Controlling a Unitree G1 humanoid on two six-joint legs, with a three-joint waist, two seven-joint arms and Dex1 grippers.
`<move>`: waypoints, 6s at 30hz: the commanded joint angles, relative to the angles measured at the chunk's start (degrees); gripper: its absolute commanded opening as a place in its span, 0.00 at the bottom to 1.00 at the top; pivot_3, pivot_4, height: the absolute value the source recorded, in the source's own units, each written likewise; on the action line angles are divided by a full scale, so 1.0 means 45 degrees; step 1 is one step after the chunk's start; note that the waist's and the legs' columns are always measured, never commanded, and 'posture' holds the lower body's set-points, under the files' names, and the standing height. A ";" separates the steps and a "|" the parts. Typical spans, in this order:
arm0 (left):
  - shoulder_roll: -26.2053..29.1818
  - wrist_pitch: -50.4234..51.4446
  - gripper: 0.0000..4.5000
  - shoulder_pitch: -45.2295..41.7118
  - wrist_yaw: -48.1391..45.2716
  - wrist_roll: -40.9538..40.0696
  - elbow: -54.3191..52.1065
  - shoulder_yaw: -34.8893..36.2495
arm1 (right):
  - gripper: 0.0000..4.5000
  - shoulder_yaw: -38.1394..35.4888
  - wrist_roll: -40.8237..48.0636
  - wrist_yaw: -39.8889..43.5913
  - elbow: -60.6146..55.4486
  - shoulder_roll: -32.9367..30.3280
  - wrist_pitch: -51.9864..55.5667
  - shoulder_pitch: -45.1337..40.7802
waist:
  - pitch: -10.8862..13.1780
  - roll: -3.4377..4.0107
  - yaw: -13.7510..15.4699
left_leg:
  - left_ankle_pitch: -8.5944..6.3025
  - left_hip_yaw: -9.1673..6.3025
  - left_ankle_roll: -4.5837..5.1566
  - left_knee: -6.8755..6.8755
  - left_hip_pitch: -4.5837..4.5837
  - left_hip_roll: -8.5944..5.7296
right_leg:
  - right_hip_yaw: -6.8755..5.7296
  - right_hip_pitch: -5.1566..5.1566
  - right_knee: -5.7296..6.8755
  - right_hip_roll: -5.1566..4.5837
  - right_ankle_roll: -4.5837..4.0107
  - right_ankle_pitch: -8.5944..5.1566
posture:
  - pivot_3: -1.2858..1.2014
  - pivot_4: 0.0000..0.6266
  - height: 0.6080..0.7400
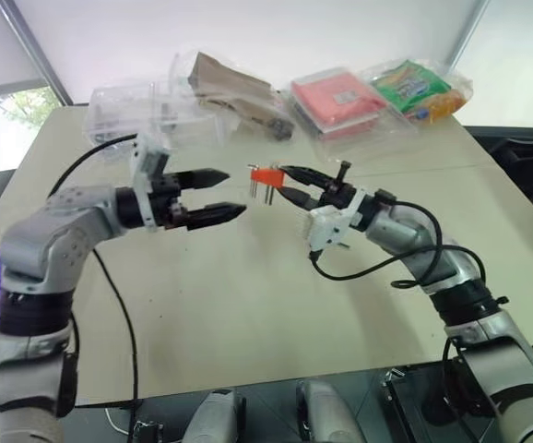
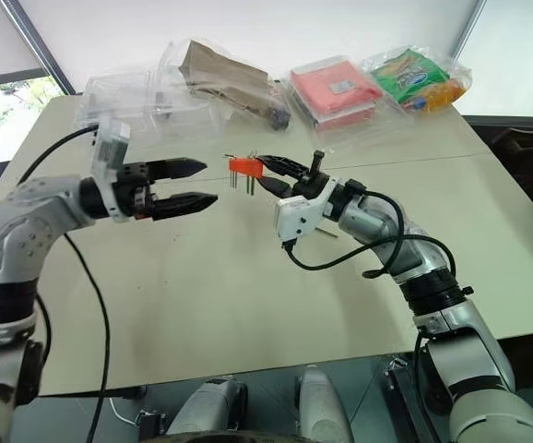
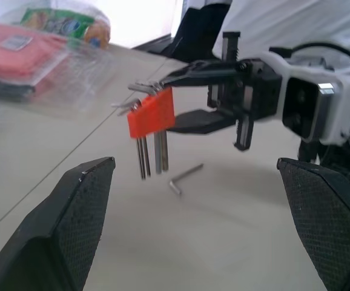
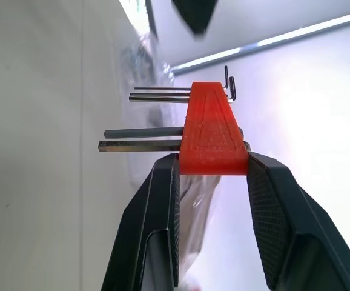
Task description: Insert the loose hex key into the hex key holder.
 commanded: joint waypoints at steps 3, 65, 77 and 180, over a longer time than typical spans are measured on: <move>-0.0502 0.0369 1.00 -0.1186 -0.0282 -0.0478 0.0487 -0.0021 | 0.22 -0.0455 -0.0178 -0.0323 -0.1132 -0.0328 -0.0636 -0.0097 | 0.0002 -0.0003 0.0017 | 0.0000 -0.0001 0.0000 0.0002 -0.0001 -0.0001 | 0.0000 0.0003 -0.0002 0.0001 0.0000 0.0000 | 0.52 0.24 1.00; -0.0812 -0.1275 0.00 0.0496 0.0827 0.0970 -0.1453 -0.0069 | 0.99 -0.1234 0.7755 0.8110 -0.2437 -0.2299 1.6020 0.0813 | 0.0002 -0.0003 0.0107 | -0.0045 -0.0012 0.0082 0.0015 -0.0002 0.0001 | 0.0005 0.0021 -0.0014 -0.0016 -0.0001 0.0000 | 0.52 0.24 1.00; -0.0807 -0.1354 0.00 0.0984 0.1627 0.0901 -0.2251 0.0069 | 0.99 -0.0129 0.6909 0.7521 -0.0196 -0.1332 1.6334 0.0410 | 0.0002 -0.0003 0.0113 | -0.0010 -0.0005 0.0021 0.0015 -0.0005 0.0001 | 0.0006 0.0011 -0.0012 -0.0031 -0.0001 0.0000 | 0.52 0.24 1.00; -0.3181 -0.3056 0.00 -0.1860 0.1371 0.2638 0.1089 -0.1108 | 0.01 -0.2671 1.0142 -0.0047 -0.4673 0.6563 0.9812 0.0543 | -0.0003 -0.0001 0.0008 | -0.0001 -0.0005 0.0003 0.0001 -0.0020 -0.0003 | 0.0005 -0.0038 0.0029 -0.0010 0.0001 0.0001 | 0.52 0.24 1.00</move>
